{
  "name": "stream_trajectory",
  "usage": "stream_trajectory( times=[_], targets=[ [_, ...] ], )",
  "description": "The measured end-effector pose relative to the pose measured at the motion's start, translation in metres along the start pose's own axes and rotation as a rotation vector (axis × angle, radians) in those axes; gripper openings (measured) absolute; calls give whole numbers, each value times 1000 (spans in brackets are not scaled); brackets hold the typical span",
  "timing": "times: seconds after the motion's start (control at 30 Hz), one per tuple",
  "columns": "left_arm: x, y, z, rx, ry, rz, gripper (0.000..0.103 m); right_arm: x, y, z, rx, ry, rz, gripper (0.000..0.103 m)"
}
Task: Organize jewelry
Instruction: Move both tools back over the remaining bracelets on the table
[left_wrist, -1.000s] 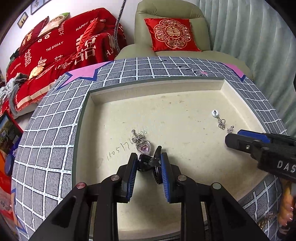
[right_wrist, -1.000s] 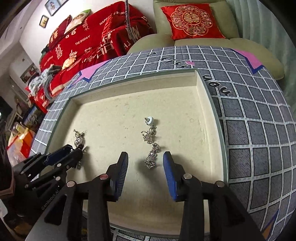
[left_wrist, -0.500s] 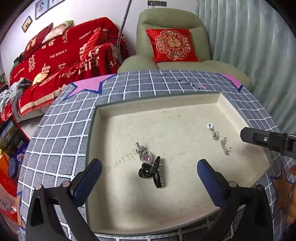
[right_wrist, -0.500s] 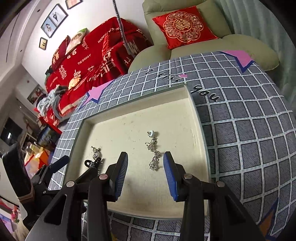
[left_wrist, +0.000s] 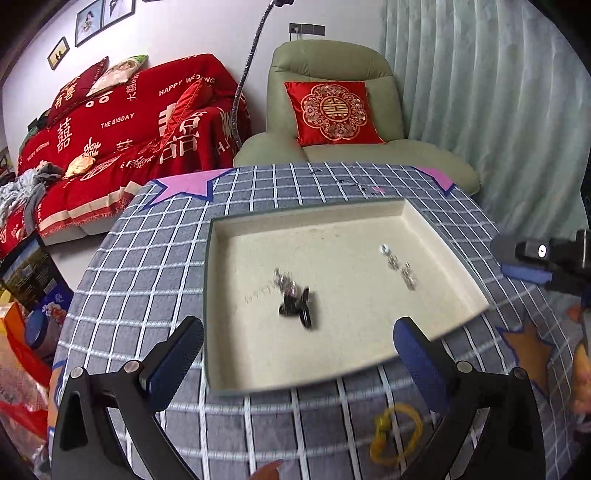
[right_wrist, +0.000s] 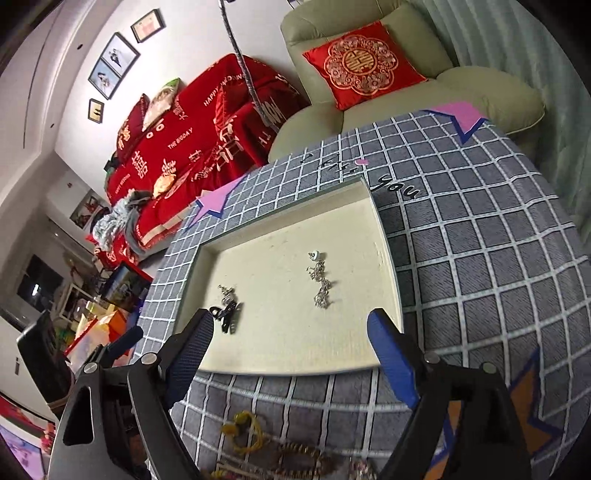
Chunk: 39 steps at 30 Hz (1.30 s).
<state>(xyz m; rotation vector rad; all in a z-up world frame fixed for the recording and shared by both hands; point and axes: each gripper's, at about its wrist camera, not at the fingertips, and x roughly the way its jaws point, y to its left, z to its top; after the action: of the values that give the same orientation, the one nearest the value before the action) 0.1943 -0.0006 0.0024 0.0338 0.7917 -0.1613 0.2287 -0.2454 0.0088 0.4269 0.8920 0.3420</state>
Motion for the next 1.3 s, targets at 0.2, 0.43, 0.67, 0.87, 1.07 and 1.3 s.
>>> stream_trajectory(
  times=[0.2, 0.43, 0.67, 0.87, 1.07, 1.3],
  targets=[
    [-26, 2, -28, 9, 3, -18, 103, -25, 0, -22, 3, 10, -1, 87],
    [-44, 4, -69, 25, 64, -58, 103, -38, -13, -52, 26, 47, -32, 87],
    [-69, 0, -110, 73, 65, -66, 103, -42, -14, -86, -16, 85, -92, 88],
    [-78, -7, -136, 89, 83, -82, 103, -38, -21, -106, -13, 112, -140, 88],
    [-81, -15, -149, 120, 88, -91, 103, -38, -21, -121, -40, 128, -174, 88],
    [-80, -24, -155, 154, 81, -101, 103, -34, -9, -141, -89, 158, -182, 88]
  ],
)
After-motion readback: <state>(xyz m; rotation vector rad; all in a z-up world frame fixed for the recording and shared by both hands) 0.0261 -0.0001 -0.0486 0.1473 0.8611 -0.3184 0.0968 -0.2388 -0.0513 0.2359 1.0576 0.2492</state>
